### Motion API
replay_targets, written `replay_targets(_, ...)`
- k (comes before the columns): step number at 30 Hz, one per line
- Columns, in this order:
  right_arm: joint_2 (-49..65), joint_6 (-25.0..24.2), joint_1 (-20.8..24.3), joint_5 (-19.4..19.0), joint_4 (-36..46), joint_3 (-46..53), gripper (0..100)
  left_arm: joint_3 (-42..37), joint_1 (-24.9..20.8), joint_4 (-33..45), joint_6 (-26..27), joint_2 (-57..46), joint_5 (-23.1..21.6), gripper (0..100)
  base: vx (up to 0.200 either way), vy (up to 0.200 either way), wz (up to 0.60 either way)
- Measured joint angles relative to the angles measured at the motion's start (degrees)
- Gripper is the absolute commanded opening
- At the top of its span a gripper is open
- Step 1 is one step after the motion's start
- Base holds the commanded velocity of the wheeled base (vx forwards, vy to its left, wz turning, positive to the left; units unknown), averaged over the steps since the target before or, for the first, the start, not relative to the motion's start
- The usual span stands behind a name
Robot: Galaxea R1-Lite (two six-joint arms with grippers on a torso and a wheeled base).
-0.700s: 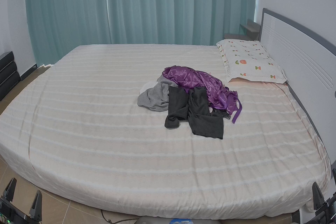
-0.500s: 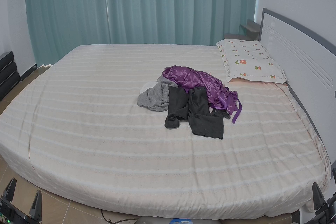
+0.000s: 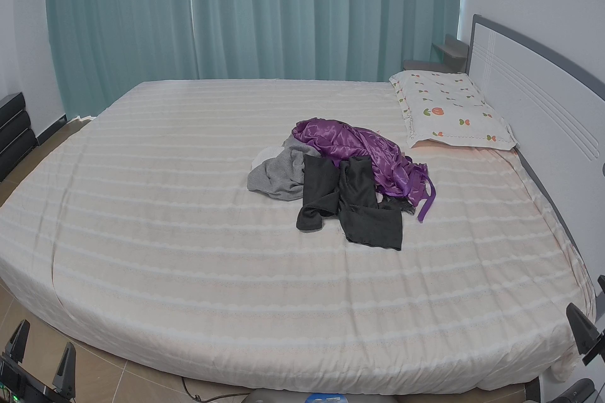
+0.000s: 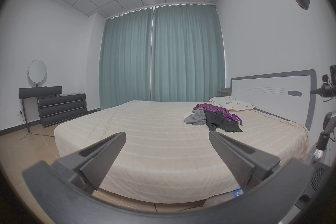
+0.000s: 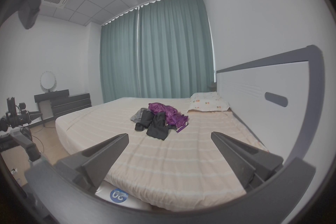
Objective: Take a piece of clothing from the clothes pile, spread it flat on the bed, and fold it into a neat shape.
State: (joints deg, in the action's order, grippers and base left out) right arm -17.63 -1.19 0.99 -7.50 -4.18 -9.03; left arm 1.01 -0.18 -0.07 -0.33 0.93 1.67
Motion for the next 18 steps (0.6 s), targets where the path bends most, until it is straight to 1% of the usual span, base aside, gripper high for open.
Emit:
replay_targets(7,-19.0,-2.0,2.9,-1.9,-9.7,-1.5,100,0.0,0.0,0.0,0.0,0.0,0.0,100,0.0,0.0,0.0)
replay_targets(12,-33.4,-5.6,5.7,-2.6,-15.6,-3.7,100,0.0,0.0,0.0,0.0,0.0,0.0,100,0.0,0.0,0.0)
replay_targets(18,-50.2,-9.5,8.0,-2.9,-22.8,-7.9,100,0.0,0.0,0.0,0.0,0.0,0.0,100,0.0,0.0,0.0)
